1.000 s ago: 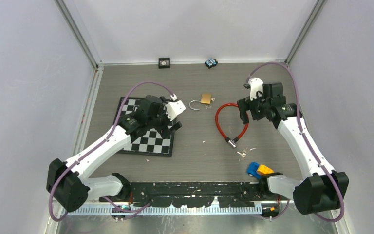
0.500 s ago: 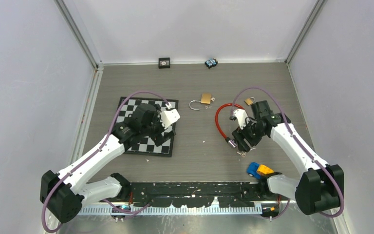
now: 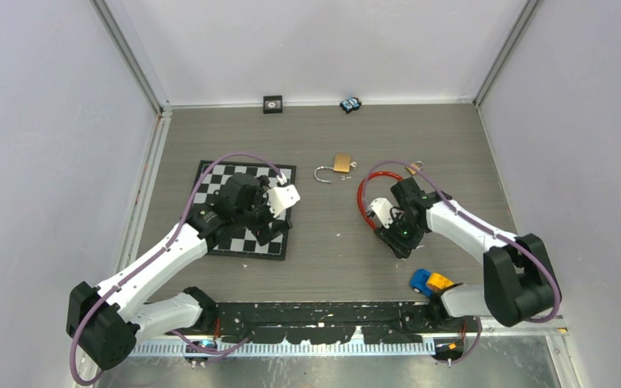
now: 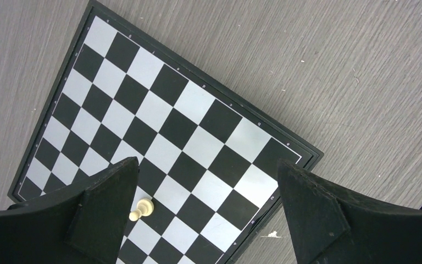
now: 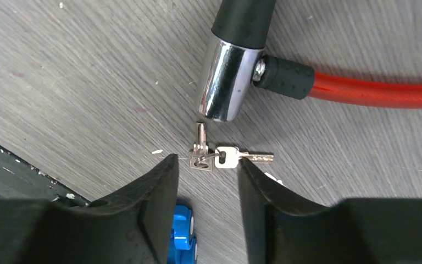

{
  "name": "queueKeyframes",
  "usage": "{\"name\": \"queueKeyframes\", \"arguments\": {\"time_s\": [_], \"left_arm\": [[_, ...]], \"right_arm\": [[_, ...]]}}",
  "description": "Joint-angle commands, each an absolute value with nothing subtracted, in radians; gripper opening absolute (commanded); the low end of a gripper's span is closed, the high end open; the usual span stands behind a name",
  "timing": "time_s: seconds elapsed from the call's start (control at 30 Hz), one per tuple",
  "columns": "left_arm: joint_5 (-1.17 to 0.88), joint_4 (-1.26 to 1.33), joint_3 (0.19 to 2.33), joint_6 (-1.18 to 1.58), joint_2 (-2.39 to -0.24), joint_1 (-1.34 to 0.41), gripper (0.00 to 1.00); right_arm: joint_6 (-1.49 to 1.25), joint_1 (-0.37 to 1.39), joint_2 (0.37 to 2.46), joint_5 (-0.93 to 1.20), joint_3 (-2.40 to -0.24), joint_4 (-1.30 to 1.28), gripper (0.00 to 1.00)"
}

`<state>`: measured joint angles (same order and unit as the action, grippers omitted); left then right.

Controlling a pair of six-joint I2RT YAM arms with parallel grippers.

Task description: Unlock with the key

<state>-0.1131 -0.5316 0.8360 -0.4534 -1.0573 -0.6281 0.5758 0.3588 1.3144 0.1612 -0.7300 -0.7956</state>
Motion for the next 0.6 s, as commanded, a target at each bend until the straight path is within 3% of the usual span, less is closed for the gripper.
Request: {"name": "queueKeyframes", "arguments": {"time_s": [0.0, 0.07, 0.37, 0.57], "left_arm": [[-0.139, -0.501, 0.833, -0.463, -1.053, -0.623, 0.98], [-0.14, -0.501, 0.833, -0.464, -1.052, -0.623, 0.98], [-0.147, -0.492, 0.827, -0.469, -1.046, -0.623, 0.98], [-0.152, -0.491, 0.828, -0.472, -1.048, -0.624, 0.98]], "right_arm": [[0.602, 0.373, 1.382, 0.113, -0.761, -0.761, 0.43], [0.608, 0.373, 1.412, 0.108, -0.773, -0.768, 0.38], [0.614, 0.376, 1.42, 0.09, -0.766, -0.78, 0.37], [0.607, 0.376, 1.383, 0.087, -0.801, -0.817, 0.17]]}}
